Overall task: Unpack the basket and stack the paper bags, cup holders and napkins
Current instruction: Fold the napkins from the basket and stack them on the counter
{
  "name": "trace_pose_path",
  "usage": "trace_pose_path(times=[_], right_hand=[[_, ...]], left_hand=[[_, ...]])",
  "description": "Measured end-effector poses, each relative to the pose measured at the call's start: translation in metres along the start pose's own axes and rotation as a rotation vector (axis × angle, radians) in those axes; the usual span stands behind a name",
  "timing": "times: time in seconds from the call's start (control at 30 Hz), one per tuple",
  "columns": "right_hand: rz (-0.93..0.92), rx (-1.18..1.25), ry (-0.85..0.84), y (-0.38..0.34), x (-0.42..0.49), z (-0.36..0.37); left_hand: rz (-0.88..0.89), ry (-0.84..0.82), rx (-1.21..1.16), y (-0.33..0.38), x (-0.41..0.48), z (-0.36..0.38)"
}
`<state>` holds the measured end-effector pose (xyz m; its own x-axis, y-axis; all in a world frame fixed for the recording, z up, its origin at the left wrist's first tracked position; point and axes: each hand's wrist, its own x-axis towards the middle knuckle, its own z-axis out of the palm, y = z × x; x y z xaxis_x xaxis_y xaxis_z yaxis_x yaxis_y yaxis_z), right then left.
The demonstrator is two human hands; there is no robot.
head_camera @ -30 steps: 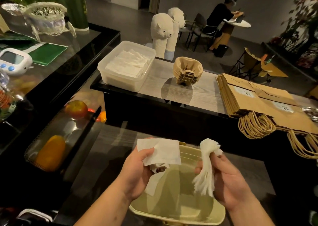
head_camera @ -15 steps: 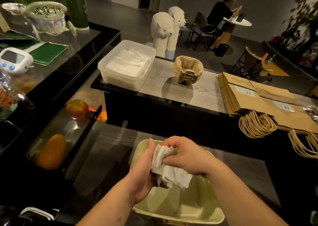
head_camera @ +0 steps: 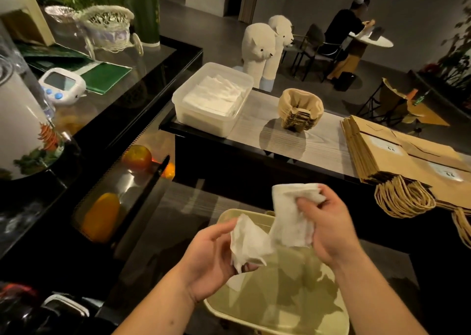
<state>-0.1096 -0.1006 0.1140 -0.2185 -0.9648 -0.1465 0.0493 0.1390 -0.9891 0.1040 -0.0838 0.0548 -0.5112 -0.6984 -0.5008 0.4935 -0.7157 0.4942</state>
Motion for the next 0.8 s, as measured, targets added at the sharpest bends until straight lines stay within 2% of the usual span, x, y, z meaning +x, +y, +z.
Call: trace_pose_path(times=[0.1, 0.2, 0.27, 0.37, 0.47, 0.53, 0.67, 0.8], right_hand=[[0.181, 0.395, 0.042, -0.002, -0.004, -0.021], [0.294, 0.565, 0.015, 0.009, -0.013, -0.038], [0.301, 0.502, -0.020, 0.017, -0.018, -0.044], [0.222, 0.258, -0.036, 0.022, -0.024, -0.050], [0.128, 0.069, -0.114, 0.021, -0.028, -0.051], [0.137, 0.005, -0.178, 0.020, -0.030, -0.047], [0.224, 0.061, -0.378, 0.019, -0.034, -0.032], [0.420, 0.288, -0.312, 0.024, -0.037, -0.013]], left_hand=[[0.022, -0.051, -0.152, 0.003, -0.002, -0.005], [0.008, -0.063, -0.248, 0.005, 0.001, -0.002], [0.010, -0.029, -0.280, 0.006, 0.004, 0.001], [0.014, 0.051, -0.338, 0.006, 0.006, 0.006], [-0.003, 0.133, -0.370, 0.004, 0.009, 0.009], [-0.015, 0.173, -0.349, 0.003, 0.010, 0.012], [0.003, 0.156, -0.372, 0.000, 0.010, 0.018], [0.084, 0.092, -0.284, -0.003, 0.006, 0.020]])
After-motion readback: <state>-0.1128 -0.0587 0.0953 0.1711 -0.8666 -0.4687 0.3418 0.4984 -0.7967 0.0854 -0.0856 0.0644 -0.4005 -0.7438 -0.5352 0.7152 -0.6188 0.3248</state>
